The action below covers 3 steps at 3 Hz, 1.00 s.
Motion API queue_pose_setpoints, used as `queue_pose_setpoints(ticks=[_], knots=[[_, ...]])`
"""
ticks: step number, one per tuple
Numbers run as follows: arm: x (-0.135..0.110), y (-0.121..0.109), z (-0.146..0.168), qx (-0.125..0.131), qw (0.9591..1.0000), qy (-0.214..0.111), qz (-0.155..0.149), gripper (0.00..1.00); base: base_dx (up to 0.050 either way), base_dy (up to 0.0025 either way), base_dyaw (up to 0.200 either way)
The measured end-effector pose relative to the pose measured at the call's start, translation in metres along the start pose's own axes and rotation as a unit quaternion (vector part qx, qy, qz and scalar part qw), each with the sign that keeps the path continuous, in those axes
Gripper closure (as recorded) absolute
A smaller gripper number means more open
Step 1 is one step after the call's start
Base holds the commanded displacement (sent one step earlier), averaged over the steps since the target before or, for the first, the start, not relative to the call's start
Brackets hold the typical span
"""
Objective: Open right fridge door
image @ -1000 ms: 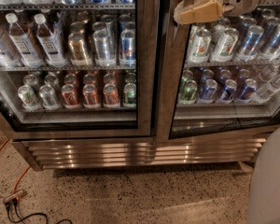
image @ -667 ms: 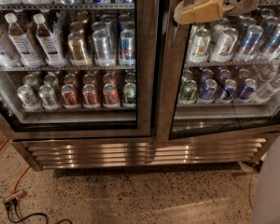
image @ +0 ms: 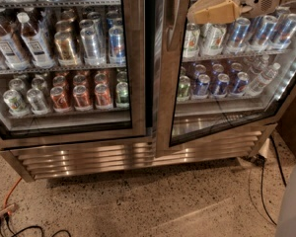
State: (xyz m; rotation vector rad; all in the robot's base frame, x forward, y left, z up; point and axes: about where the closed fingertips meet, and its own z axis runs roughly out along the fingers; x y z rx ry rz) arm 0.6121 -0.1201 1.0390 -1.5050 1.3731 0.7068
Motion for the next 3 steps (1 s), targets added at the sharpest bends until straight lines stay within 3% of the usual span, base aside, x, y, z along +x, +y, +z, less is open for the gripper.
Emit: queue_pose_setpoints(ticks=[1,2,3], knots=[[0.000,0.000,0.000,0.000,1.0000,0.000,0.000,1.00,0.000,0.00000,0.000],[-0.002,0.006,-0.019,0.043,0.9988,0.023,0.008,1.00,0.000,0.00000,0.000],[0.001,0.033,-0.097,0.171,0.9797,0.100,0.032,1.00,0.000,0.00000,0.000]])
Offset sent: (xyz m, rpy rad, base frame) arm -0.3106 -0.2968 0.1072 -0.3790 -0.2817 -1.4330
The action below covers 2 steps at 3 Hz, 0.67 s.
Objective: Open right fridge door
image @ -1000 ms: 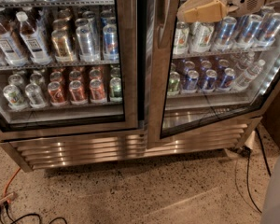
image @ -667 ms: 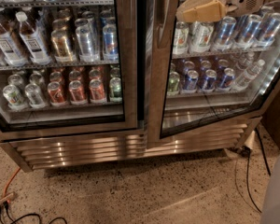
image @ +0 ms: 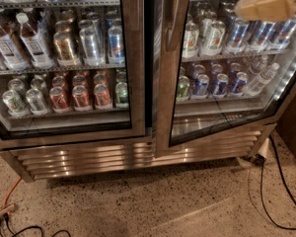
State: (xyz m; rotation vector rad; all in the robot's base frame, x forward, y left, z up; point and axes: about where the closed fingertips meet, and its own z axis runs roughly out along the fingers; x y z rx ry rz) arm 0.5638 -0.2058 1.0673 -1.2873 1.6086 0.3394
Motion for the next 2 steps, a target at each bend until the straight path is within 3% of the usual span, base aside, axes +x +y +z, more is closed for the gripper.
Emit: queue_pose_setpoints(ticks=[1,2], knots=[[0.033,0.013,-0.102,0.150,0.9823,0.098,0.053,1.00,0.000,0.00000,0.000],[0.071,0.025,-0.195,0.253,0.9495,0.162,0.090,1.00,0.000,0.00000,0.000]])
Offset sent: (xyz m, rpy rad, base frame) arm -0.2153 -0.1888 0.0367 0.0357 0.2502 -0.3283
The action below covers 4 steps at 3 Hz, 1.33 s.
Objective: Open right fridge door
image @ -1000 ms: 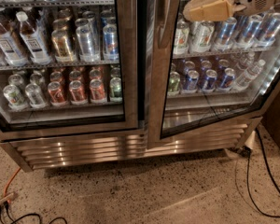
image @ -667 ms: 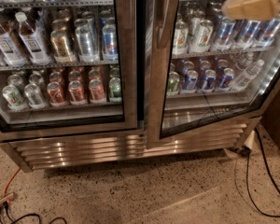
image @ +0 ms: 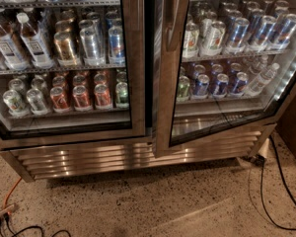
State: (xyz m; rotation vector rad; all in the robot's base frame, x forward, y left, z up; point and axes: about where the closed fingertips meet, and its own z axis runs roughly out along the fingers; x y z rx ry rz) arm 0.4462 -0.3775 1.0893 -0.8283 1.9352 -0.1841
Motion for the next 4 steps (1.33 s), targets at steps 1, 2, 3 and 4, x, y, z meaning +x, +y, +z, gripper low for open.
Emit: queue_pose_setpoints(ticks=[1,2,3,4], knots=[[0.004,-0.003,-0.005,0.005,1.0000,0.003,0.003,0.81,0.000,0.00000,0.000],[0.001,-0.003,0.000,0.011,0.9999,0.008,0.002,0.58,0.000,0.00000,0.000],[-0.010,0.020,0.036,-0.056,0.9983,-0.017,0.001,0.61,0.000,0.00000,0.000],[-0.025,0.068,0.080,-0.177,0.9834,-0.040,0.000,0.85,0.000,0.00000,0.000]])
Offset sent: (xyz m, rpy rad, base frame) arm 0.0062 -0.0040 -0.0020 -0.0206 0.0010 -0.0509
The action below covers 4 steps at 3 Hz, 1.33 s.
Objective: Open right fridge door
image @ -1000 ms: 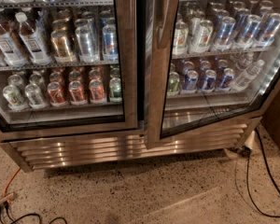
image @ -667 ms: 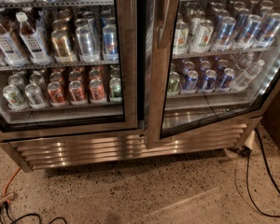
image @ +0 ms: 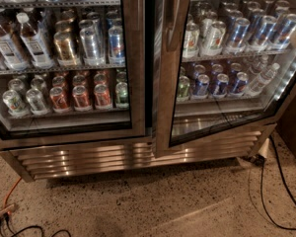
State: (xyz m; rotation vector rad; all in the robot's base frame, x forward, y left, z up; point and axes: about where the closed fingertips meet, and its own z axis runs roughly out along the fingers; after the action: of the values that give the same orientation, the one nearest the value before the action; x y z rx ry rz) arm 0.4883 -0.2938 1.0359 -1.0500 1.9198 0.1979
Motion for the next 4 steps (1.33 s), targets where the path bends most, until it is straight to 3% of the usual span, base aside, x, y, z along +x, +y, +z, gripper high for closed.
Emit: queue_pose_setpoints(ticks=[1,2,3,4], knots=[[-0.006,0.034,0.040,-0.103,0.9946,0.000,-0.010,1.00,0.000,0.00000,0.000],[-0.015,0.059,0.062,-0.157,0.9871,0.001,-0.030,1.00,0.000,0.00000,0.000],[-0.025,0.081,0.076,-0.165,0.9839,0.007,-0.069,1.00,0.000,0.00000,0.000],[-0.025,0.083,0.077,-0.165,0.9839,0.008,-0.069,1.00,0.000,0.00000,0.000]])
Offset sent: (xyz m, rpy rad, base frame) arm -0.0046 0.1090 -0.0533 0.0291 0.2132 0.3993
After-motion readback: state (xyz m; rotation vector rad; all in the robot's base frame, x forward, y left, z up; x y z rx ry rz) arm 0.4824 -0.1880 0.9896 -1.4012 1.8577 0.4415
